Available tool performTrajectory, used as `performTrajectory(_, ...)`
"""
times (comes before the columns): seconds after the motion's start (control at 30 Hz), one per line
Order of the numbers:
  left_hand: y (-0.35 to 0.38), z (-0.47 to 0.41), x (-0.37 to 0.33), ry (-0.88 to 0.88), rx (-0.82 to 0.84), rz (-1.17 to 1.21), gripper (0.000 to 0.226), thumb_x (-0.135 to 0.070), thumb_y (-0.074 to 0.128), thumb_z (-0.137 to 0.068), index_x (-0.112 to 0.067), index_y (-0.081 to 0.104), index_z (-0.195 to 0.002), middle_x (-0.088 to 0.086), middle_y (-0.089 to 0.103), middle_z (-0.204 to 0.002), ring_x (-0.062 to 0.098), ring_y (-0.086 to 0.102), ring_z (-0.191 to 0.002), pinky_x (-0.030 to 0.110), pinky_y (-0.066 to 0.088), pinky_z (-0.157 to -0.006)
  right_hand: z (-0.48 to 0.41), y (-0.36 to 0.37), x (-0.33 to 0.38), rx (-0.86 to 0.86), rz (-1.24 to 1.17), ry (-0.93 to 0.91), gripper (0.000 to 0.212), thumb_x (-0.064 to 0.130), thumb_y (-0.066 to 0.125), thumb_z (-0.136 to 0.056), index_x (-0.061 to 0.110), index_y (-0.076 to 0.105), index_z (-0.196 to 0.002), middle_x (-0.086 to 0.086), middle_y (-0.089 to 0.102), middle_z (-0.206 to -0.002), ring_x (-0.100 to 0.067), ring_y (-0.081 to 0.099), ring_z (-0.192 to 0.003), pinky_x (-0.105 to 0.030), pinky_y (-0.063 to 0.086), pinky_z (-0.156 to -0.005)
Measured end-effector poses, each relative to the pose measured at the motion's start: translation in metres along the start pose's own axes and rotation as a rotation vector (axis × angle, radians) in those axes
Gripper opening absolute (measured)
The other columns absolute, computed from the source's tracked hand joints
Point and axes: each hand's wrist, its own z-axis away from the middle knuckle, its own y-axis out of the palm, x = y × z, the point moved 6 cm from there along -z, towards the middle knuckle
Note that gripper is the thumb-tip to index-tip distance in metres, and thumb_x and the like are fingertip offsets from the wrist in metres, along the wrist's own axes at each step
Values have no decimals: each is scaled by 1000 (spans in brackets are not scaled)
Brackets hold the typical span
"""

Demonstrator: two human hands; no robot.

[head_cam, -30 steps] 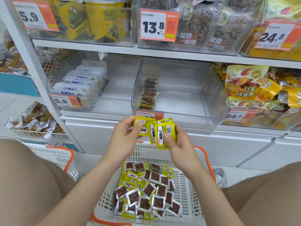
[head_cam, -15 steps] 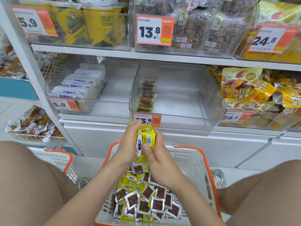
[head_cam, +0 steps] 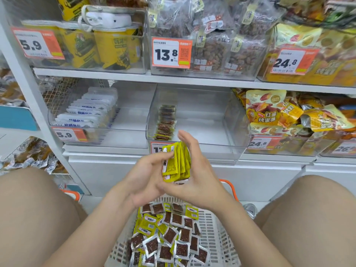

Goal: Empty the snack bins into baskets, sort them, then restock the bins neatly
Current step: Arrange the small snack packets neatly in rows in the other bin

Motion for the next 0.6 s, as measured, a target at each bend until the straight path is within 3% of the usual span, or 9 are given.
performTrajectory(0.17, 18, 4, -3, -42, 143, 150, 31, -18, 40, -95, -16, 71, -101, 4, 73, -97, 17, 71, -83, 39, 46, -86, -9, -6, 17, -90, 127, -120, 57, 26, 60, -105, 26, 34, -155, 7, 44, -137, 0, 46, -129, -26, 39, -110)
performTrajectory(0.3, 20, 6, -14, -60, 204, 22, 35, -18, 47, -93, -20, 59, -125, 11, 65, -119, 27, 63, -101, 47, 50, -90, -12, -13, 28, 5, 145, -156, 68, 19, 56, -104, 27, 23, -163, 7, 29, -157, 0, 39, -141, -30, 38, -115)
performTrajectory(0.37, 20, 5, -19, -66, 205, -53, 35, -19, 47, -93, -22, 61, -126, 11, 67, -118, 28, 64, -100, 47, 53, -88, -16, -18, 36, 50, 160, -211, 78, 14, 61, -96, 28, 24, -163, 12, 11, -171, 12, 24, -148, -22, 32, -118)
performTrajectory(0.43, 27, 4, -25, -54, 206, -121, 30, -21, 46, -96, -22, 66, -118, 8, 69, -110, 24, 67, -93, 44, 55, -84, -22, -25, 41, 62, 178, -264, 86, 9, 66, -85, 27, 30, -161, 10, 17, -172, 15, 27, -144, -20, 33, -116)
performTrajectory(0.5, 39, 5, -35, -31, 208, -134, 27, -19, 43, -99, -19, 69, -107, 7, 71, -97, 21, 70, -82, 37, 57, -73, -30, -31, 43, 26, 184, -267, 78, 7, 69, -81, 23, 40, -152, 7, 47, -151, 3, 48, -131, -23, 41, -106)
performTrajectory(0.57, 45, 1, -45, 4, 182, -159, 24, -19, 45, -98, -16, 68, -103, 7, 71, -92, 18, 69, -77, 33, 57, -69, -41, -37, 41, -6, 199, -259, 57, 14, 73, -83, 19, 49, -134, 8, 53, -124, -1, 54, -109, -20, 41, -90)
performTrajectory(0.6, 46, -3, -50, 23, 172, -195, 21, -19, 48, -97, -15, 68, -103, 7, 70, -93, 18, 68, -78, 33, 54, -71, -47, -41, 38, -11, 218, -257, 50, 19, 76, -83, 18, 50, -126, 6, 50, -121, -3, 53, -108, -19, 41, -88)
